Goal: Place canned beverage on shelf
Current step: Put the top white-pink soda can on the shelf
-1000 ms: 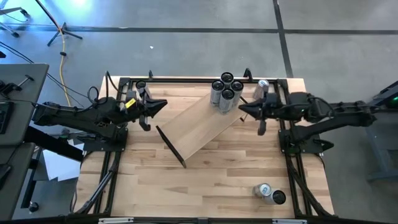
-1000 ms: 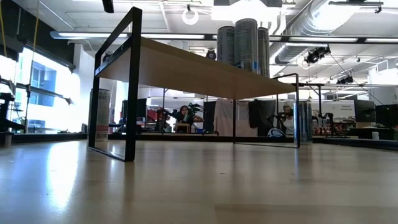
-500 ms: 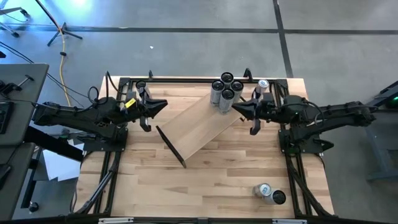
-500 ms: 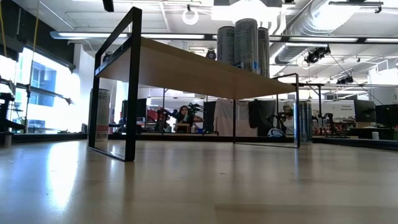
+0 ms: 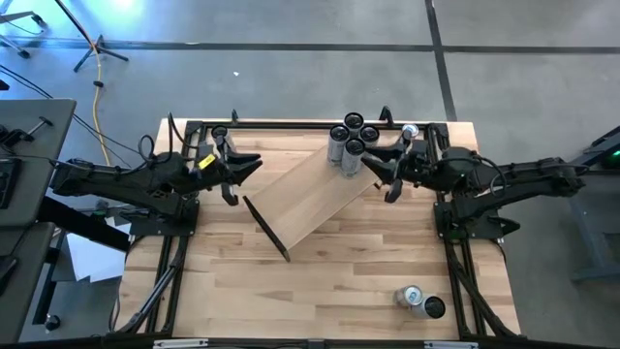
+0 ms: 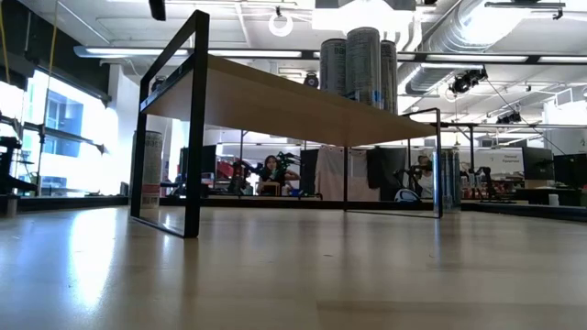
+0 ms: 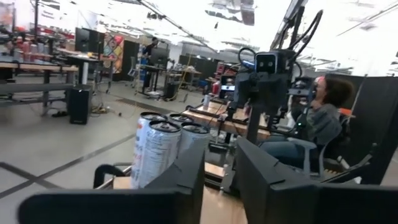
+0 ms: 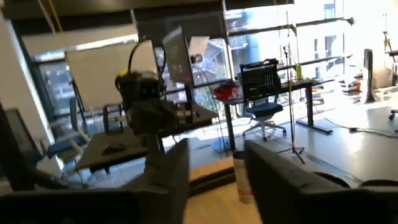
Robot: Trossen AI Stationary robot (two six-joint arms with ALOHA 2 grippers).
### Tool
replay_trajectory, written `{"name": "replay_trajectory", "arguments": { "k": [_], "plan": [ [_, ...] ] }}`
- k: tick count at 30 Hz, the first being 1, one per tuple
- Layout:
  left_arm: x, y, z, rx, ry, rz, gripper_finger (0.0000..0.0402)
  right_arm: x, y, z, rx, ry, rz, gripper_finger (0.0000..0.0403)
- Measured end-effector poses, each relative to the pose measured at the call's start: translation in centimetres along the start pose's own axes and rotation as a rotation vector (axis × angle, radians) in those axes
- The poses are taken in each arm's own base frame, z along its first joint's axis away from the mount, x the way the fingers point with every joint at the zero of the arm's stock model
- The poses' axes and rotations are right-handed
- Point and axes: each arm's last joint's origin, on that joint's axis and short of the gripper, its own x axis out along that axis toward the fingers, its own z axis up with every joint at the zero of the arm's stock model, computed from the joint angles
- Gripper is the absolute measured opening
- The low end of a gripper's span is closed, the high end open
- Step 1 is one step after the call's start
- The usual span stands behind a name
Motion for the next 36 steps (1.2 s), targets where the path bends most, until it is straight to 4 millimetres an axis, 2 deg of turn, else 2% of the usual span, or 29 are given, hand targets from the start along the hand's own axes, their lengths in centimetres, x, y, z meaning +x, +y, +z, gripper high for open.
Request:
{"name": "replay_trajectory", "arguments": {
  "k": [6,11,16,22,25,29,33,36],
  "plan": [
    [0.0,0.1,0.0,-0.013,0.002,0.027,0.0153,0.4,0.0,-0.3,0.054,-0.002,-0.059,0.0277],
    [0.0,0.1,0.0,-0.059,0.0,0.037,0.0227,0.4,-0.1,-0.3,0.087,-0.006,-0.09,0.0337],
    [0.0,0.1,0.0,-0.064,0.0,0.037,0.0271,0.3,-0.1,-0.3,0.084,-0.007,-0.089,0.035],
    [0.0,0.1,0.4,-0.066,-0.007,0.068,0.0284,0.3,-0.1,-0.3,0.082,-0.007,-0.089,0.0351],
    [0.5,0.0,2.5,-0.073,-0.017,0.133,0.0284,0.3,-0.1,-0.4,0.076,0.005,-0.091,0.0351],
    [1.5,0.2,5.8,-0.02,0.091,0.31,0.0285,0.4,-0.2,-0.8,0.062,0.036,-0.103,0.0351],
    [1.8,1.7,8.9,0.065,0.252,0.601,0.0285,0.5,-0.3,-1.1,0.099,0.06,-0.11,0.0351],
    [1.7,3.2,10.4,0.055,0.344,0.747,0.0285,0.5,-0.3,-1.2,0.118,0.063,-0.111,0.0351]
  ]
}}
